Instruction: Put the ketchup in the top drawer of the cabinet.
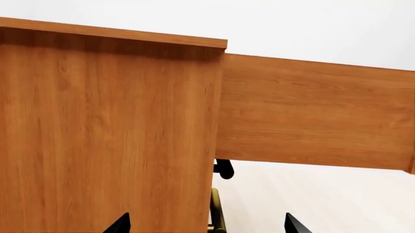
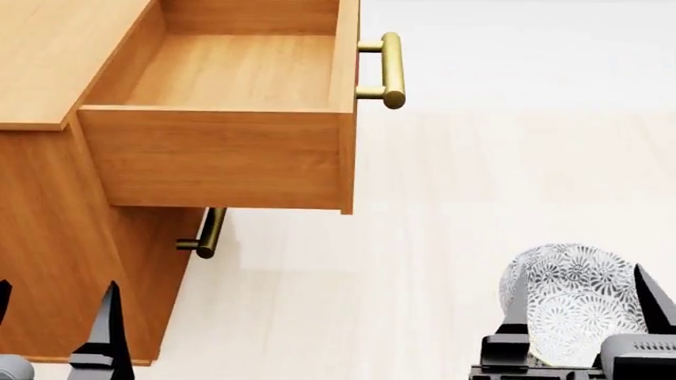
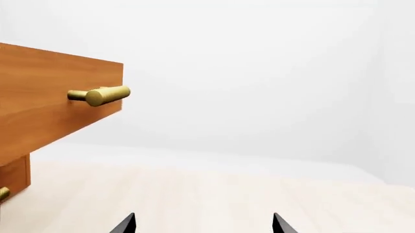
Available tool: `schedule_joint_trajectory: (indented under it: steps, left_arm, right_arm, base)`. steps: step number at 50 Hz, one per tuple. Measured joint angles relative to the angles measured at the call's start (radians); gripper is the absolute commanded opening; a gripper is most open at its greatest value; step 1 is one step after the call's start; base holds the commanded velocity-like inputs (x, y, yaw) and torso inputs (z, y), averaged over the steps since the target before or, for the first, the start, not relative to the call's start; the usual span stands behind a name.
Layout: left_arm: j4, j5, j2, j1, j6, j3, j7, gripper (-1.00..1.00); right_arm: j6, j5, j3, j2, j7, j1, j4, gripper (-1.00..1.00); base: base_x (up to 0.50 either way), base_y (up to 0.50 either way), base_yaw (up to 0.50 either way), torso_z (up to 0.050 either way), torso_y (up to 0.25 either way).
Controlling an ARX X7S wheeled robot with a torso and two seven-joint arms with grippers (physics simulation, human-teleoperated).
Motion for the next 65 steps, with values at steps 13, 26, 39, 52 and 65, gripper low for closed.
schedule_joint_trajectory:
  steps: [13,26,39,52,65]
  left_arm:
    - [0.004,-0.003,-0.004,-0.005,-0.006,0.011,-0.020,1.00]
    - [0.009,-0.004,-0.009,-0.011,-0.012,0.022,-0.039,1.00]
    - [0.003,-0.007,-0.014,-0.013,-0.006,0.029,-0.049,1.00]
    - [-0.012,-0.012,-0.018,-0.014,0.007,0.034,-0.052,1.00]
    - [-0.022,-0.019,-0.022,-0.011,0.019,0.036,-0.052,1.00]
  right_arm:
    - [-0.051,0.067,0.076,0.069,-0.111,-0.024,0.087,1.00]
    - [-0.126,0.103,0.132,0.116,-0.215,-0.097,0.138,1.00]
    - [-0.186,0.143,0.215,0.139,-0.279,-0.219,0.130,1.00]
    - [-0.252,0.189,0.330,0.114,-0.309,-0.363,0.096,1.00]
    - [-0.324,0.228,0.417,0.064,-0.341,-0.477,0.068,1.00]
  base:
    - [0.00,0.00,0.00,0.000,0.000]
    - [0.00,0.00,0.00,0.000,0.000]
    - [0.00,0.00,0.00,0.000,0.000]
    - [0.00,0.00,0.00,0.000,0.000]
    - [0.00,0.00,0.00,0.000,0.000]
